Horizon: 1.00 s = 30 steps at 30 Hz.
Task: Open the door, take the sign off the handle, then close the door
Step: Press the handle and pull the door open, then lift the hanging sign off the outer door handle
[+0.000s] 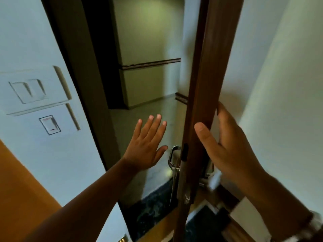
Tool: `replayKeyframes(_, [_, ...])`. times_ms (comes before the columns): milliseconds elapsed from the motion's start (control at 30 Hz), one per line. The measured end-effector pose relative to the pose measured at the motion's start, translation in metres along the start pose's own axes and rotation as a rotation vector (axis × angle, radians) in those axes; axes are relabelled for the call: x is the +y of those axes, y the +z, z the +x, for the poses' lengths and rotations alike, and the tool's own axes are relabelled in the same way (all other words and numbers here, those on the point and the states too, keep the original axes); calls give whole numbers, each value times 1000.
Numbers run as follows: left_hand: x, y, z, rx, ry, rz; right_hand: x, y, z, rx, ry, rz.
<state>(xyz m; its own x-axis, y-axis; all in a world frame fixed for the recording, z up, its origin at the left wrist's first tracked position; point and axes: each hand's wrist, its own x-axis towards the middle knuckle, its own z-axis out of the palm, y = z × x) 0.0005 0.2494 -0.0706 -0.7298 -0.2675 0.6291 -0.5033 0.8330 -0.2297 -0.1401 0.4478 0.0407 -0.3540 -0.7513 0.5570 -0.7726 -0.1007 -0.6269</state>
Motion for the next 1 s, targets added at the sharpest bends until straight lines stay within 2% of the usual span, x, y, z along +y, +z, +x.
replayKeyframes(133, [16,28,13,-164,-29,-83,-15,-19,-6,109,163,133])
replayKeyframes(333, [62,68,43,-265,37,-182,-1,-32,-17,253,306,85])
replayKeyframes(400, [75,83,45,-294,44,-204,3,-39,-19,283,301,94])
replayKeyframes(467, [79,97,44,-320,57,-205,4,-44,-21,310,205,95])
replayKeyframes(533, [80,110,40,-357,56,-230,6,-48,-22,378,70,-138])
replayKeyframes(600, [82,122,40,-415,51,-307,1,-51,-18,409,-61,-541])
replayKeyframes(667, [84,129,42,-485,40,-403,-7,-52,-5,310,-213,-876])
replayKeyframes(733, [82,133,50,-517,73,-499,-8,-50,16,132,-287,-1161])
replayKeyframes(800, [81,134,56,-523,128,-592,-4,-49,38,-89,-248,-1425])
replayKeyframes(867, [83,135,61,-497,200,-647,5,-51,53,-270,-112,-1614])
replayKeyframes(1000, [93,142,68,-363,404,-746,35,-54,63,-451,25,-1900])
